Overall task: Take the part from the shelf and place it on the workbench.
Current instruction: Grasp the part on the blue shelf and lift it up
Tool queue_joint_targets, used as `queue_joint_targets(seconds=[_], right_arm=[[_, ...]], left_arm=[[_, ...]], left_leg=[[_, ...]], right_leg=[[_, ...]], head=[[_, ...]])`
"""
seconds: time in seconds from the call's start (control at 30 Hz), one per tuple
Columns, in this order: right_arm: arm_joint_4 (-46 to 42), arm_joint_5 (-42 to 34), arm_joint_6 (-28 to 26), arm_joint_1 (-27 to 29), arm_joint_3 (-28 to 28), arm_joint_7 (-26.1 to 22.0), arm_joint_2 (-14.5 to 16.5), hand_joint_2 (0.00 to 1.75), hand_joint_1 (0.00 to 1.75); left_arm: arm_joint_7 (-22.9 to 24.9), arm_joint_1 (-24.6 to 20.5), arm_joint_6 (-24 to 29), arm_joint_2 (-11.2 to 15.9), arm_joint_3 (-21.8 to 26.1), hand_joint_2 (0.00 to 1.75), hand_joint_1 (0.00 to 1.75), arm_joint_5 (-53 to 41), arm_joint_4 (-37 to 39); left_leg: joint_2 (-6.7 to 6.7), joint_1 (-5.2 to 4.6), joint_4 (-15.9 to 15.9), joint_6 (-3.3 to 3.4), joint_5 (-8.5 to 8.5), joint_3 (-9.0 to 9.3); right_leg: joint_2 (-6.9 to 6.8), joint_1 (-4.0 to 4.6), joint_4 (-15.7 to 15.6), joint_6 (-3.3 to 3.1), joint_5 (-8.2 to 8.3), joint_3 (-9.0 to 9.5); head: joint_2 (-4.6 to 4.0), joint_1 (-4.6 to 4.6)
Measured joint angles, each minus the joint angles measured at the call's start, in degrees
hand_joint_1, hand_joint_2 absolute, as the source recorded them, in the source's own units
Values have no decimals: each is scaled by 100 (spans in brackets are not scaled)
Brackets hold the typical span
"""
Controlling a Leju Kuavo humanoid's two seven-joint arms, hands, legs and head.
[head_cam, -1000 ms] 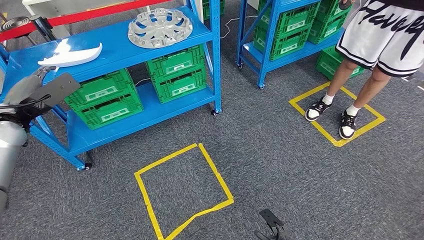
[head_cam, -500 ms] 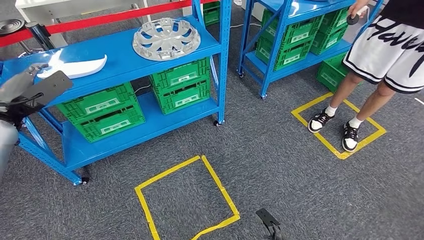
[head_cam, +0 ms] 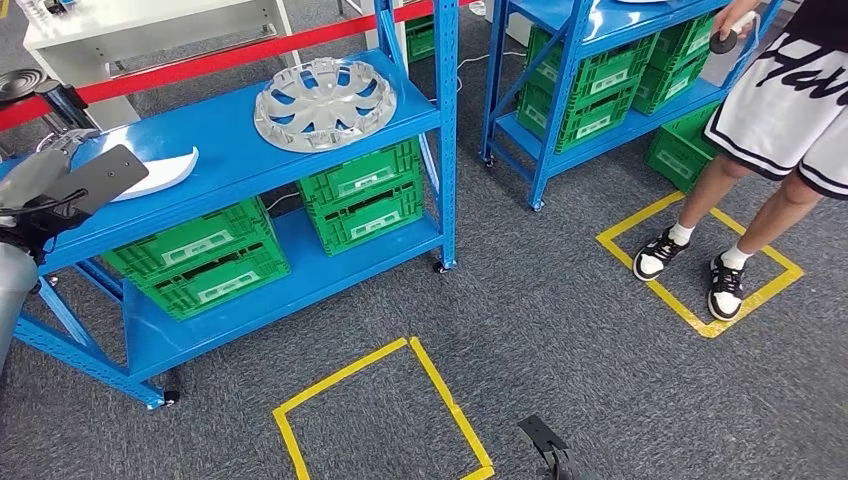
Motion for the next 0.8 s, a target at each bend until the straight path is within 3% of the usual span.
queue_joint_targets(seconds=[0.03, 0.07, 0.1, 0.17, 0.23, 0.33, 0.4, 0.5, 0.57, 0.6, 0.63, 0.67, 0.73, 0.77, 0.8], right_arm=[[0, 0, 0, 5, -1, -1, -1, 175, 0], [0, 0, 0, 9, -1, -1, -2, 175, 0], [0, 0, 0, 11, -1, -2, -2, 175, 0], [2, 0, 1, 4, -1, -1, 10, 175, 0], [3, -2, -9, -10, -2, 11, 28, 175, 0], [1, -6, -24, -16, -14, 16, 26, 175, 0], [-2, -7, 3, -28, -30, 14, 18, 175, 0], [-2, 0, 39, -26, -42, 1, 10, 175, 0], [-2, 6, 39, -9, -46, -4, 4, 175, 0], [-2, 8, 39, -1, -48, -7, 1, 175, 0], [-2, 9, 39, 10, -48, -12, -2, 175, 0], [0, 9, 39, 24, -49, -16, -3, 175, 0], [4, 13, 40, 43, -49, -19, -2, 175, 0], [6, 14, 40, 45, -50, -20, -2, 175, 0], [5, 14, 41, 34, -50, -22, -2, 175, 0]], left_arm=[[1, 15, -1, 11, -2, 0, 0, 1, 3], [1, 22, 0, 21, -3, 0, 0, 4, 4], [0, 23, 1, 29, -4, 0, 0, 11, 3], [-6, 18, 4, 44, -10, 0, 0, 46, 0], [-13, 17, 11, 54, -32, 0, 0, 89, -10], [-13, 7, 23, 45, -68, 0, 0, 128, -50], [-6, -17, 28, 33, -103, 0, 0, 146, -63], [14, 3, 30, -2, -168, 0, 0, 191, -62], [28, 57, 29, -14, -203, 0, 0, 206, -61], [31, 74, 29, -14, -219, 0, 0, 209, -61], [34, 85, 28, -15, -229, 0, 0, 211, -60], [34, 90, 28, -18, -239, 0, 0, 213, -50], [35, 97, 25, -24, -262, 0, 0, 215, -33], [35, 96, 25, -24, -274, 0, 0, 216, -32], [35, 85, 24, -24, -283, 0, 0, 219, -46]], left_leg=[[2, 1, 61, 10, -67, -165], [2, -7, -50, 40, -9, -249], [3, -23, -319, 92, 187, -250], [-4, -102, -1055, 241, 818, -125], [-32, -171, -1496, 336, 1127, 7], [-55, -155, -1694, 374, 1087, 253], [-47, -126, -1757, 411, 1048, 448], [-50, -118, -1765, 428, 898, 622], [-65, -111, -1761, 402, 752, 777], [-68, -104, -1753, 380, 667, 868], [-67, -98, -1739, 353, 573, 942], [-69, -98, -1696, 323, 471, 1024], [-85, -104, -1639, 251, 277, 1112], [-94, -103, -1610, 212, 217, 1167], [-100, -97, -1589, 175, 192, 1187]], right_leg=[[10, 8, 0, -3, -59, 69], [17, 21, -1, -5, -121, 145], [21, 36, -5, -8, -183, 226], [24, 60, -25, 0, -301, 371], [37, 65, -58, 51, -378, 499], [33, 73, 20, 124, -317, 603], [21, 77, 385, 147, -358, 422], [17, 72, 1222, 202, -722, -265], [16, 62, 1273, 248, -897, -588], [16, 49, 1060, 272, -799, -636], [15, 31, 739, 297, -524, -636], [4, 15, 403, 310, -128, -623], [-11, 19, 34, 240, 399, -564], [-21, 37, -5, 178, 459, -536], [-15, 48, 16, 111, 394, -484]], head=[[0, 0], [0, 1], [0, 1], [0, 3], [0, -9], [0, -3], [0, 13], [0, 34], [0, 44], [0, 46], [0, 46], [0, 44], [0, 37], [0, 34], [0, 32]])
